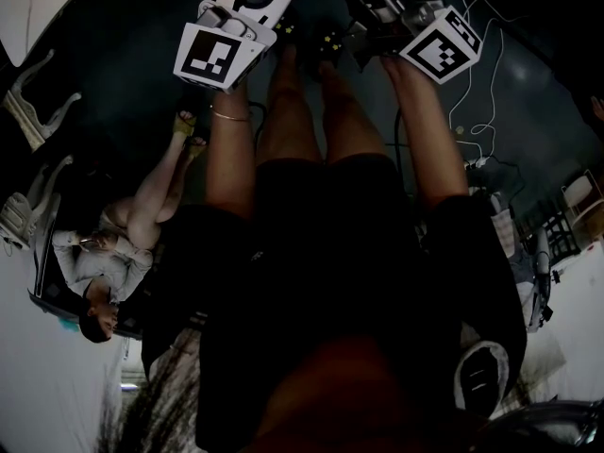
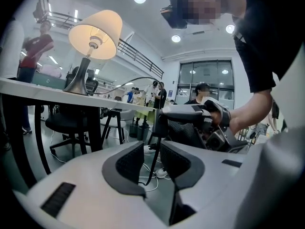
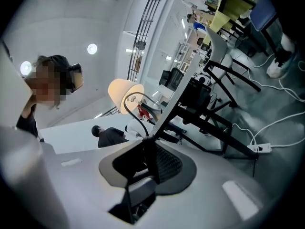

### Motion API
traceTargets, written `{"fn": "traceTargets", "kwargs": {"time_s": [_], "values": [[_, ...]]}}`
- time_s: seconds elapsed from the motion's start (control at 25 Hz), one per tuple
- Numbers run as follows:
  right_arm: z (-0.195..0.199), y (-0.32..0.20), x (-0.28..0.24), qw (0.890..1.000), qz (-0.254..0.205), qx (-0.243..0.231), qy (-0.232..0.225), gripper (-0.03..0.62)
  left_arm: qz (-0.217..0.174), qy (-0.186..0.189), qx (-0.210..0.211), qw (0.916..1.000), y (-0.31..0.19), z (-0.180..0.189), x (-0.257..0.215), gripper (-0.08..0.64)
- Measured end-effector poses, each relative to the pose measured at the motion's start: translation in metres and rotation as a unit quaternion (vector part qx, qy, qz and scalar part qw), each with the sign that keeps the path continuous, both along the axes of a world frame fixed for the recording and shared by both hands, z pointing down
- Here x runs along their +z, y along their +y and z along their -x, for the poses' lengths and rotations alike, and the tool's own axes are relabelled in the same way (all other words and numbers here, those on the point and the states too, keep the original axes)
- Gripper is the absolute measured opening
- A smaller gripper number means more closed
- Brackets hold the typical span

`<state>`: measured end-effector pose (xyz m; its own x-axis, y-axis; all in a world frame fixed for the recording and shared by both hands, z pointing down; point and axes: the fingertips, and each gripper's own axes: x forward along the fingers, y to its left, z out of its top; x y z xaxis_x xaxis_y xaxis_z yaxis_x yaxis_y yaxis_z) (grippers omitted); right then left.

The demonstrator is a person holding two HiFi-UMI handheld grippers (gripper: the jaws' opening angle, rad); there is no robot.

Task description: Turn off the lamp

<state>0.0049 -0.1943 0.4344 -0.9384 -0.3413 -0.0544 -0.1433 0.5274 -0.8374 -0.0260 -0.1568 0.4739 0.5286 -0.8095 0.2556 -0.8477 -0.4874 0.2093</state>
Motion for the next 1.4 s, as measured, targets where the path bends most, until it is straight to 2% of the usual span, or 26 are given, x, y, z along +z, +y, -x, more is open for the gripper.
{"fn": "traceTargets", "kwargs": {"time_s": [0.32,0.88,0.96,1.4], "values": [[0.000,0.001,-0.003,1.000,0.021,0.004,-0.020,0.075,0.001,-0.006,0.022,0.9997,0.000,-0.013,0.004,0.092],[-0.005,0.000,-0.006,0.996,0.063,0.021,-0.067,0.077,-0.006,-0.011,0.035,0.9993,0.001,-0.020,0.003,0.078],[-0.005,0.000,-0.006,0.995,0.066,0.023,-0.070,0.077,-0.007,-0.012,0.035,0.9993,0.001,-0.020,0.002,0.034],[-0.006,-0.001,-0.004,0.996,0.054,0.021,-0.061,0.077,-0.004,-0.029,0.054,0.9981,0.004,-0.027,0.004,0.014]]}}
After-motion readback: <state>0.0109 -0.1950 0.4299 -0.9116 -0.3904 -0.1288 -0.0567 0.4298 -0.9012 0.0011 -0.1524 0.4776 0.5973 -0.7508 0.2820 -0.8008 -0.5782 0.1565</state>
